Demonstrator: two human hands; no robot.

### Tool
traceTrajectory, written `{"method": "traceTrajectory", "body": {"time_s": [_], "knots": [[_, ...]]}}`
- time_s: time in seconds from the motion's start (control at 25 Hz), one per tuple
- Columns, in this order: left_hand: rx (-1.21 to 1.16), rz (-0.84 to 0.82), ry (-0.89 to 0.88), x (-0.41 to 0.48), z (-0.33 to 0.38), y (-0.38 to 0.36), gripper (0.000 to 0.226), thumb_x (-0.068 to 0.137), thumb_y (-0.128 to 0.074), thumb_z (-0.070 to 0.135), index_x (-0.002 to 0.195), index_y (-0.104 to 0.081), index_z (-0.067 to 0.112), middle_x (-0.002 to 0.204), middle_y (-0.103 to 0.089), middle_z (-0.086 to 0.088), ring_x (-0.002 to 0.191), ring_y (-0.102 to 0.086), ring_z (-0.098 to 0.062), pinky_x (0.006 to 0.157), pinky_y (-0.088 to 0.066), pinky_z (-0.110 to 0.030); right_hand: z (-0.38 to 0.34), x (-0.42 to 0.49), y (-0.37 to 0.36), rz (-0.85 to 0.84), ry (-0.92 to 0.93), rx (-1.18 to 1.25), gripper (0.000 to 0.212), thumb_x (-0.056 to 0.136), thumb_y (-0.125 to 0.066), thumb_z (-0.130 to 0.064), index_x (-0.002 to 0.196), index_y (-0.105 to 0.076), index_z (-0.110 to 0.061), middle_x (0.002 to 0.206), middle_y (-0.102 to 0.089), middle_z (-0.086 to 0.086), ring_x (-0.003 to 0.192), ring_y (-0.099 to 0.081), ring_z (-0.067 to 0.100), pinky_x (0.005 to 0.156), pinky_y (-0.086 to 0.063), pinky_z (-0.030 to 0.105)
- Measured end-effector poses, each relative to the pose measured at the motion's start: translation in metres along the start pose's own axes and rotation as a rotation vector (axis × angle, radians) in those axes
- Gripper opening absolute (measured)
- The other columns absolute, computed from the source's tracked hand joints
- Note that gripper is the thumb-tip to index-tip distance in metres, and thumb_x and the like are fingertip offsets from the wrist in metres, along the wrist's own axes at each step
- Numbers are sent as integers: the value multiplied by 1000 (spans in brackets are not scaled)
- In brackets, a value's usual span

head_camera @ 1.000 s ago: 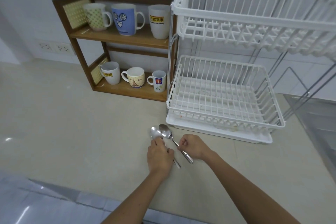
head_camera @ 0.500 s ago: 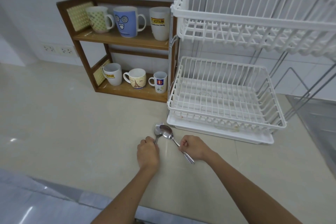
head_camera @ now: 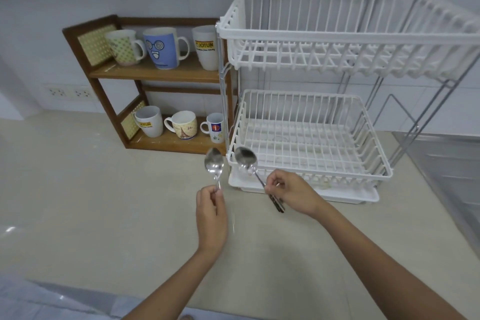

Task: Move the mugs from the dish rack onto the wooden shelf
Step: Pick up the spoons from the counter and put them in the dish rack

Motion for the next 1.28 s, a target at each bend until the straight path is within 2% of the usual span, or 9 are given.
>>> {"method": "traceTrajectory", "body": {"time_s": [0.12,0.24,0.4,0.52,0.76,0.88,0.96,1.08,1.28], "knots": [[-177,-147,-54,17,51,-31,10,97,-47,24,93,-54,18,87,-53,-16,66,-54,-19,59,-49,-36,-12,7,43,137,10,128,16,86,-65,-14,74,-59,-24,73,-66,-3,62,-61,8,56,-51,20],[-107,-321,-131,46,97,-73,8,94,-55,24,94,-59,18,83,-58,1,64,-53,-1,62,-47,-17,-12,20,89,314,-28,174,10,86,-66,-16,77,-62,-20,81,-67,5,68,-63,14,60,-55,28],[-102,-551,166,85,96,-139,15,91,-61,19,94,-67,5,67,-57,2,60,-52,-10,60,-47,-21,6,46,127,434,-176,89,9,86,-67,-17,78,-64,-12,73,-64,3,70,-59,18,68,-52,35],[-71,-527,320,118,77,-162,13,90,-62,11,95,-66,0,66,-56,-4,55,-51,-11,58,-51,-19,29,65,136,449,-311,7,16,87,-64,-12,77,-70,-1,63,-60,2,64,-58,18,60,-47,28],[62,-547,466,141,24,-199,6,89,-62,2,93,-65,-1,91,-60,-16,76,-60,-21,79,-55,-29,79,97,124,393,-500,-34,14,83,-64,-10,79,-67,4,75,-64,16,68,-61,28,71,-55,39],[76,-582,487,135,13,-212,8,88,-63,2,95,-65,-2,92,-59,-17,79,-59,-24,78,-55,-29,92,104,114,387,-546,-35,13,82,-65,-10,83,-67,2,74,-63,16,66,-61,28,69,-55,39],[101,-593,508,134,5,-214,2,88,-63,2,87,-62,1,94,-60,-17,80,-60,-25,76,-55,-29,101,105,106,366,-587,-51,16,82,-66,-12,88,-66,3,75,-63,15,68,-62,28,70,-55,38],[105,-581,534,136,-5,-214,20,87,-65,0,69,-58,5,95,-60,-16,80,-61,-26,78,-55,-30,105,109,101,367,-600,-60,15,82,-66,-14,84,-64,0,73,-64,13,72,-65,29,70,-55,37],[207,-539,443,143,-3,-216,14,83,-72,10,72,-66,4,86,-68,-15,71,-67,-25,85,-58,-37,99,116,99,356,-542,-217,11,87,-63,-18,78,-63,-11,80,-66,7,62,-60,20,49,-41,24]]}}
Point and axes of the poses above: each hand's wrist, its own x-axis towards the middle knuckle, its own y-axis out of the back of the hand, z = x × y, the point moved 10 cm from there along x, towards the middle knuckle
